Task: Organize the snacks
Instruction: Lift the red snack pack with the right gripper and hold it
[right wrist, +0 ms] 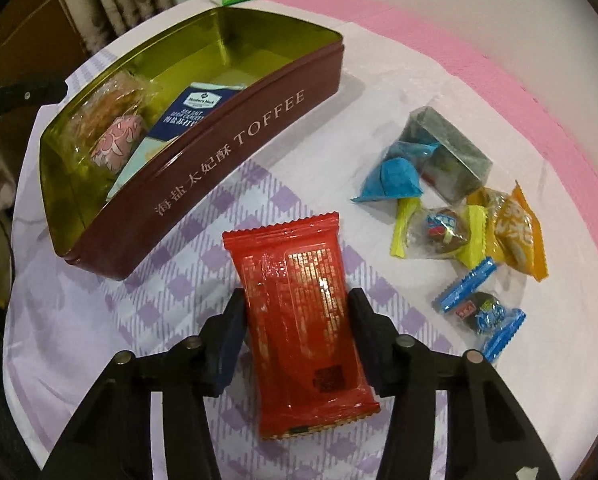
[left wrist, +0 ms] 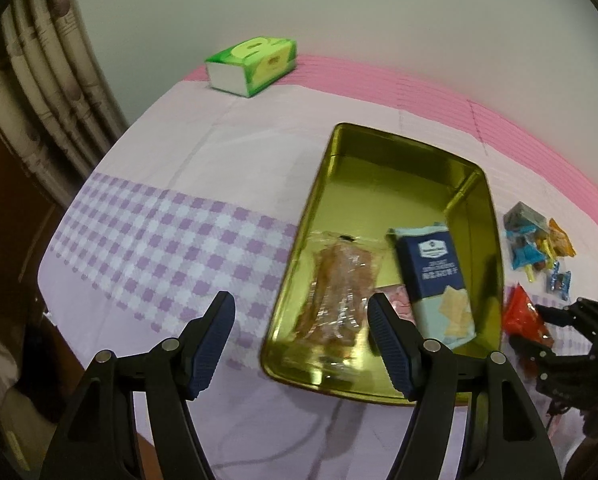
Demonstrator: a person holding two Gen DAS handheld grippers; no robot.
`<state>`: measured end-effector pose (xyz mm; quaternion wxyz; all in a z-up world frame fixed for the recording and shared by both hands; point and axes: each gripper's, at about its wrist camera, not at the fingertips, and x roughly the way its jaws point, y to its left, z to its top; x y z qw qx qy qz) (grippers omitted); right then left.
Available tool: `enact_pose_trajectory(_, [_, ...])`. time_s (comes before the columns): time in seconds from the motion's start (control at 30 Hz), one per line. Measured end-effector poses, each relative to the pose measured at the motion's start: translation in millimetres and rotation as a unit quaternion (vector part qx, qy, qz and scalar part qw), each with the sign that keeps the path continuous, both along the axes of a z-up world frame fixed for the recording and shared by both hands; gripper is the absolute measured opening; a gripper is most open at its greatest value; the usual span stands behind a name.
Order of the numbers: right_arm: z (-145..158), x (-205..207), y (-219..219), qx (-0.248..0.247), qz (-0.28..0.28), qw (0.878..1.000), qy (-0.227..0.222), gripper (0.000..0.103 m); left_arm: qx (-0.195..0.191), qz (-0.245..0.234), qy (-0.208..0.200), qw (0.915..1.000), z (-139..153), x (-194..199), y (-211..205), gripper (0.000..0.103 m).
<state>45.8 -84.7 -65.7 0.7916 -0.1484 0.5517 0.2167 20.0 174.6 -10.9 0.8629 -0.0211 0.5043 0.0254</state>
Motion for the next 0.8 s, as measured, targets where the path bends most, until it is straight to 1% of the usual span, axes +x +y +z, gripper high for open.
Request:
enact_pose_trajectory(0.1, [1.7, -10.2, -8.0, 0.010, -0.021, 1.000, -0.003, 0.042, 0.003, -0.016, -0.003, 0.9999, 2.3, 3.1, -12.6, 0.069])
enact_pose_trajectory(0.3, [2.0, -41.3, -37.5, 0.017, -0.077, 0.997, -0.002, 0.041, 0.003, -0.064, -0.006, 0.9979, 3.1, 10.7, -49.2, 0.069])
enact_pose_trajectory(0.47, [3.7, -58.8, -73.7, 0.014, -0.139, 0.990, 0.004, 0.041, 0.002, -0.114, -0.007, 0.9935, 2.5, 15.0, -88.4, 0.069])
enact_pose_trajectory(0.67, [3.5, -69.7, -133.0, 0.001, -0.233, 0.973, -0.002, 0.041, -0.005, -0.162, -0.006, 0.9867, 0.3, 19.9, -129.0, 0.069])
enact_pose_trajectory(0.73, [1.9, -64.0, -156.5, -0.012, -0.272, 0.962, -0.014, 0.041, -0.009, -0.174, -0.003, 0.9847, -1.3, 22.3, -139.6, 0.069])
enact_pose_trajectory(0.8, [0.7, -56.6, -172.7, -0.011, -0.307, 0.951, -0.027, 0.041, -0.014, -0.183, 0.000, 0.9830, -2.8, 25.2, -150.4, 0.069])
